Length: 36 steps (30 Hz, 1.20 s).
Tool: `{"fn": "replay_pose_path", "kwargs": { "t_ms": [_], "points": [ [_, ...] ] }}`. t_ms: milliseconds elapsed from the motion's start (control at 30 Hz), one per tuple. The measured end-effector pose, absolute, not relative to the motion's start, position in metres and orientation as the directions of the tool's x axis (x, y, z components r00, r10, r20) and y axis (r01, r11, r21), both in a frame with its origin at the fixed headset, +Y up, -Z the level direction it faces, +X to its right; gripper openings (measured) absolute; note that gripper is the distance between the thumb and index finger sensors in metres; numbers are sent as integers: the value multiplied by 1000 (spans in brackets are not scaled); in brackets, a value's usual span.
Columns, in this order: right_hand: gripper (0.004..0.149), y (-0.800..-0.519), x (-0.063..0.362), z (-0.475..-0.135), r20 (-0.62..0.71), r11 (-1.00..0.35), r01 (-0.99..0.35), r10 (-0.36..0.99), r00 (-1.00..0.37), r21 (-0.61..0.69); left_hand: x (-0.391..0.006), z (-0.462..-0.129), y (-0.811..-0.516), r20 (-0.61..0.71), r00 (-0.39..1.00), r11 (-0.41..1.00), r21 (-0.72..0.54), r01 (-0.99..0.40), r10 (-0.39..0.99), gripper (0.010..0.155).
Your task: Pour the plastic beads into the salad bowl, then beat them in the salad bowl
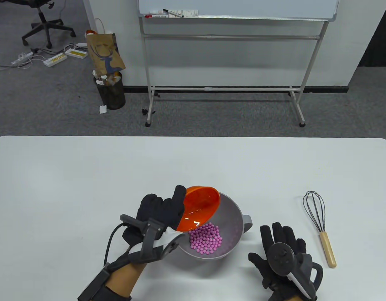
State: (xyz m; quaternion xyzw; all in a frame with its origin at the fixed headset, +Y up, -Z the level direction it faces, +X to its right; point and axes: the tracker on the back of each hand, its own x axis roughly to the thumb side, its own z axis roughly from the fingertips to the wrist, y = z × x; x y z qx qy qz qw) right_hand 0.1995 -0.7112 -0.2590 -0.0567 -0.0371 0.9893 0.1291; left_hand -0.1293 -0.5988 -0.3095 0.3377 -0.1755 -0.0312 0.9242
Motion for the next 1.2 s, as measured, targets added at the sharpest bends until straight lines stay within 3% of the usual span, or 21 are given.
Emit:
{"fn": "replay_pose_path", "kwargs": {
  "t_ms": [167,300,333,467,667,833,1000,1200],
  "points": [
    [85,-710,199,-258,-94,-961,-256,265,-960,-103,-181,-327,-593,270,917,824,415,-385,293,52],
    [85,-711,199,-258,-92,-962,-254,263,-960,-103,-223,-335,-598,174,856,781,351,-516,487,52],
    [85,-711,199,-258,-93,-962,-253,262,-961,-101,-241,-337,-606,118,806,750,310,-585,580,52],
    [85,-711,200,-258,-98,-963,-252,261,-961,-95,-282,-340,-635,11,687,665,243,-706,726,52],
    [84,-711,200,-258,-101,-964,-247,257,-961,-99,-323,-339,-691,-174,635,658,155,-737,752,54],
    [84,-711,199,-258,-101,-966,-242,251,-963,-94,-332,-343,-732,-303,681,714,-2,-700,667,55],
    [84,-712,200,-258,-102,-964,-248,257,-961,-94,-329,-347,-757,-364,695,701,-143,-699,620,55],
    [84,-713,200,-259,-106,-965,-246,255,-961,-86,-330,-348,-767,-388,699,692,-185,-698,601,57]
  ]
}}
